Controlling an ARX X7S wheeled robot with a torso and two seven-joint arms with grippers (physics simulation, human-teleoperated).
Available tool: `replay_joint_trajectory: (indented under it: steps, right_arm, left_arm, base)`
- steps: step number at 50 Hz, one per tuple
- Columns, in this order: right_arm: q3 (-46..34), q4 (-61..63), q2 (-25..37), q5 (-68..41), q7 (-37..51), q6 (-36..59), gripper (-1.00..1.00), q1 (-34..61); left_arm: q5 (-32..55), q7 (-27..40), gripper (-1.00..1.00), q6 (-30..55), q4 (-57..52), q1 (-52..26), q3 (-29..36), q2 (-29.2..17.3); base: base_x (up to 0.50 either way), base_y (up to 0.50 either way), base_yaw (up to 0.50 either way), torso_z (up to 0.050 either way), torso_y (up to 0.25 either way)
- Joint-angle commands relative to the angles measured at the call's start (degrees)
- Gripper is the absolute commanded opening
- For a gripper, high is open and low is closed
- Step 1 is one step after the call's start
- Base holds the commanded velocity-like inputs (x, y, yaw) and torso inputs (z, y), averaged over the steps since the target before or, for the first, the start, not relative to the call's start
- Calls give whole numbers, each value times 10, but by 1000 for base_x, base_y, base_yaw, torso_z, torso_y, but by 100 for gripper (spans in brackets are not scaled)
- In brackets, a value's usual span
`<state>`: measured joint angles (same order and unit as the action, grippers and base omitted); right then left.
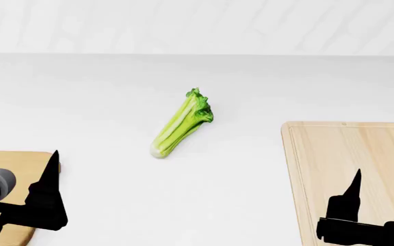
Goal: Place the celery and the celery on separate cutting boards.
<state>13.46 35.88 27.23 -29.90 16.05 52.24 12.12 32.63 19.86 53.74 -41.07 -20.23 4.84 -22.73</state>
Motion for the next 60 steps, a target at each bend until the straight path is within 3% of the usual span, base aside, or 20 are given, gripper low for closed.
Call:
replay_joint_trajectory:
  steps: [1, 4, 10, 18, 32, 38, 45, 60]
  right_arm:
    - [-7, 4, 0, -4, -5, -4, 100, -3]
    - [-15, 12, 2, -7, -5, 2, 100, 5]
    - [-23, 13, 2, -10, -4, 8, 100, 10]
    - [-25, 4, 1, -11, -6, 6, 100, 9]
    - [-29, 6, 4, -16, -4, 13, 100, 14]
    - [-26, 17, 4, -20, -1, 16, 100, 10]
    - [-28, 9, 1, -17, -3, 4, 100, 1]
    - [-34, 0, -2, -14, -7, -11, 100, -11]
  left_arm:
    - [2, 2, 100, -1, 2, -2, 4, 1]
    - [11, 5, 100, 19, 5, -34, 15, 11]
    - [63, 10, 100, 102, 48, -171, 36, 69]
    - [108, -10, 100, 154, 140, -264, 52, 124]
    - [57, -46, 100, 86, 297, -288, 160, 186]
    - [19, -42, 100, 53, 347, -296, 207, 189]
    - [1, -68, 100, -3, 459, -310, 208, 190]
    - [-25, -88, 100, -73, 572, -301, 239, 191]
  base:
    - [500, -63, 0, 0, 0]
    - [294, -7, 0, 0, 0]
    - [0, 0, 0, 0, 2]
    - [0, 0, 0, 0, 0]
    - [0, 0, 0, 0, 0]
    - [0, 0, 0, 0, 0]
    - [0, 0, 0, 0, 0]
    - [0, 0, 0, 0, 0]
